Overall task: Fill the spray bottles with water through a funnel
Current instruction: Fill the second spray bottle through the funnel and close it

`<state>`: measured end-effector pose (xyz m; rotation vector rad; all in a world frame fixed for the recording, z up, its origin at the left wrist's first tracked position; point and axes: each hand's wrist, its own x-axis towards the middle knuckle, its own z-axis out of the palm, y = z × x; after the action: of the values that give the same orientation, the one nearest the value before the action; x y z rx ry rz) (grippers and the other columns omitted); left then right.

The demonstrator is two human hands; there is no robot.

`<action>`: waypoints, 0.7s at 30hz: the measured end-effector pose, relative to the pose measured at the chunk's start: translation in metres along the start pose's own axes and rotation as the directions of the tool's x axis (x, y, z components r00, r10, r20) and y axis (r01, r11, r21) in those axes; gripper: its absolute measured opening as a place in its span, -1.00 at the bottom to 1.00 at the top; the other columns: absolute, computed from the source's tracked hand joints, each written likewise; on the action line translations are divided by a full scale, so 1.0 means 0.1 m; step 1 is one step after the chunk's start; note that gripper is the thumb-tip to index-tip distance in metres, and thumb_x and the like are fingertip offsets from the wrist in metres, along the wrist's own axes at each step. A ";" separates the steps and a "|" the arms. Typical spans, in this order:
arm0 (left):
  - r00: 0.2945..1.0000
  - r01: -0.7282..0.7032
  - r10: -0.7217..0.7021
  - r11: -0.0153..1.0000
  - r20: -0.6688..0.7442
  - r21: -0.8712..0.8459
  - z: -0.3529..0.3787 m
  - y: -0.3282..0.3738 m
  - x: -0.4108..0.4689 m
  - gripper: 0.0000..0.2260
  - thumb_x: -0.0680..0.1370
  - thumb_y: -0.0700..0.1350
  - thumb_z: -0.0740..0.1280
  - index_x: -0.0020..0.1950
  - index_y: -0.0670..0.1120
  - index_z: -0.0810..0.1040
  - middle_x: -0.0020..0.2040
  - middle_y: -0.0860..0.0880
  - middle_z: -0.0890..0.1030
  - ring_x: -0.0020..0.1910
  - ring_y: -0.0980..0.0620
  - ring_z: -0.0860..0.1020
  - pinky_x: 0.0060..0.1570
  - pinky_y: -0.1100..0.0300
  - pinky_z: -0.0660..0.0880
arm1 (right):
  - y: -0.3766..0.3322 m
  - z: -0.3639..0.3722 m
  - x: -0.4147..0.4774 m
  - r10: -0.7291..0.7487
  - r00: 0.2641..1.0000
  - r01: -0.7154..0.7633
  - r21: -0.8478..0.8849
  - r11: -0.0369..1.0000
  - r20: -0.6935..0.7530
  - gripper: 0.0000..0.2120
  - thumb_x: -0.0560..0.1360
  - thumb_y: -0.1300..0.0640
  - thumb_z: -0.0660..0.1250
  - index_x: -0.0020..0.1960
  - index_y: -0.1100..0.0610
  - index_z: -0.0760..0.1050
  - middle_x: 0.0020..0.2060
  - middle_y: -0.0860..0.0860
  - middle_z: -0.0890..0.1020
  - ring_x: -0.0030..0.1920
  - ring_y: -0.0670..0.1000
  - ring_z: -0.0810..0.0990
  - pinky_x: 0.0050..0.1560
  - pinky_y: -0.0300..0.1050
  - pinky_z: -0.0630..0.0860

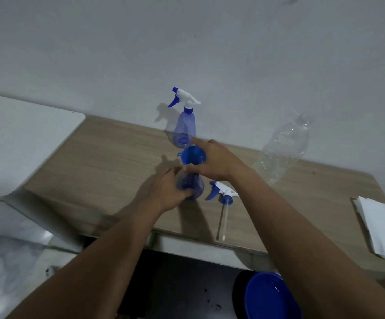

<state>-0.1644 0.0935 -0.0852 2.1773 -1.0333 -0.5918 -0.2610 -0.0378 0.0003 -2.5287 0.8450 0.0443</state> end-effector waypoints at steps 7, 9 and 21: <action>1.000 0.007 -0.008 0.993 0.009 0.115 0.03 0.06 0.02 -0.58 0.50 0.07 0.43 0.35 0.10 0.52 0.20 -0.05 0.62 0.13 -0.10 0.58 -0.17 0.25 0.27 | -0.06 -0.04 0.05 0.055 0.996 -0.052 -0.048 0.997 0.063 -0.22 0.41 -0.25 0.45 0.55 -0.15 0.24 0.28 0.06 0.33 0.16 0.17 0.54 0.26 0.10 0.51; 1.000 0.017 -0.019 0.991 0.015 0.131 0.05 0.01 0.02 -0.57 0.52 0.07 0.41 0.38 0.09 0.49 0.21 -0.07 0.62 0.15 -0.11 0.58 -0.14 0.25 0.29 | -0.08 -0.07 0.06 0.047 0.996 -0.041 -0.071 0.997 0.076 -0.24 0.41 -0.21 0.47 0.52 -0.12 0.27 0.25 0.05 0.33 0.10 0.15 0.54 0.20 0.06 0.54; 0.999 0.000 -0.002 0.999 0.054 0.048 0.12 0.04 0.13 -0.60 0.43 0.09 0.48 0.23 0.06 0.54 0.11 0.01 0.63 0.00 -0.02 0.59 -0.11 0.22 0.42 | -0.05 -0.22 0.06 -0.009 0.997 0.011 -0.015 1.000 0.079 -0.28 0.32 -0.24 0.54 0.38 -0.10 0.35 0.17 -0.01 0.43 0.06 0.07 0.53 0.04 -0.01 0.55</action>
<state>-0.1662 0.0766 -0.0925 2.2143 -1.0853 -0.6358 -0.2557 -0.0479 0.0209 -2.5277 0.8036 0.1477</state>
